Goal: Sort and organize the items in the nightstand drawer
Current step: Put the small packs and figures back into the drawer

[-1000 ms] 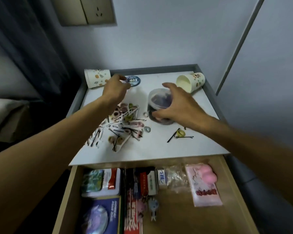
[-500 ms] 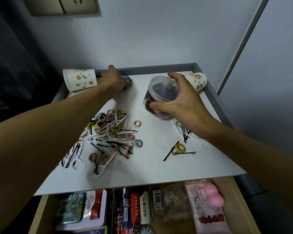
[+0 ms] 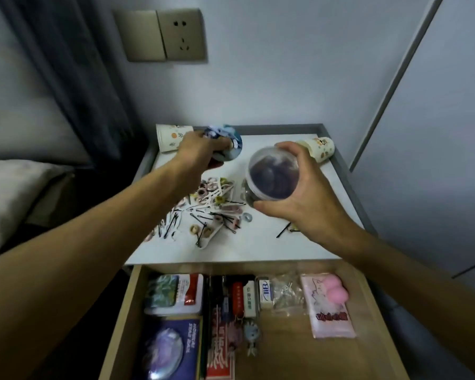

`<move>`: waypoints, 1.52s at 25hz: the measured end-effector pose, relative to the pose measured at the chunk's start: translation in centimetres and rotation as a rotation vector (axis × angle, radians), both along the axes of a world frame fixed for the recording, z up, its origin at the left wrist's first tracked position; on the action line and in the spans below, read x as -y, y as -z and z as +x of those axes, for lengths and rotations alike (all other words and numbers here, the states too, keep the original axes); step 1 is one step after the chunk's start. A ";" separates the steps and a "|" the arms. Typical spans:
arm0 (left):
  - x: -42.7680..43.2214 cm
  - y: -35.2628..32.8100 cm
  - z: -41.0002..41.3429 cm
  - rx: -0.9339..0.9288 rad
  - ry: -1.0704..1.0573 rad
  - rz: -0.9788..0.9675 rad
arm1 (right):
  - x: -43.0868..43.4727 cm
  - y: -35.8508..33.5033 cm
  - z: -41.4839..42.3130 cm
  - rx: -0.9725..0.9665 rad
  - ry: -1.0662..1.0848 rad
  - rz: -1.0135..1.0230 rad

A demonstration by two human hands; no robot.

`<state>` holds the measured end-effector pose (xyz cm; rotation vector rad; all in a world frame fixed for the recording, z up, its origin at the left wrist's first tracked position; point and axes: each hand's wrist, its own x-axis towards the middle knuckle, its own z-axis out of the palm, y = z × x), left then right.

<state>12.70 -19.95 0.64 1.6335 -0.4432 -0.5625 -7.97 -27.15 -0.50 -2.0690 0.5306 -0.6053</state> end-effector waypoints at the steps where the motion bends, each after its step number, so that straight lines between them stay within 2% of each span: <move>1: -2.3 -0.7 -1.8 -0.081 0.014 -0.033 | -1.2 -0.3 -0.8 -0.009 -0.011 0.016; 4: -8.0 -2.1 -6.8 -0.293 -0.024 -0.074 | -4.9 -0.7 -3.4 0.028 -0.027 0.215; 7: -13.7 -1.5 -10.7 -0.654 0.006 -0.116 | -10.0 -0.1 -5.4 0.015 -0.029 0.451; 9: -16.5 -0.9 -12.1 -0.863 0.024 -0.197 | -12.8 0.6 -6.0 0.011 -0.037 0.494; 10: -17.8 -0.5 -12.3 -0.880 -0.002 -0.204 | -13.9 1.1 -5.9 -0.014 -0.050 0.491; 13: -20.8 0.8 -11.3 -0.713 -0.120 -0.118 | -16.1 3.2 -4.7 -0.112 -0.136 0.484; 16: -23.8 2.4 -9.1 -0.488 -0.243 -0.070 | -18.1 6.8 -3.0 -0.291 -0.244 0.243; 19: -25.7 3.5 -7.5 -0.451 -0.326 -0.076 | -19.5 9.8 -1.4 -0.362 -0.376 0.025; 23: -26.4 2.9 -6.6 -0.365 -0.256 -0.004 | -20.8 12.2 0.8 -0.399 -0.471 -0.133; 28: -26.8 2.8 -6.3 -0.328 -0.218 0.043 | -20.4 14.2 0.5 -0.439 -0.513 -0.119; 38: -26.5 3.2 -6.8 -0.370 -0.180 0.082 | -20.7 14.1 0.0 -0.482 -0.522 -0.076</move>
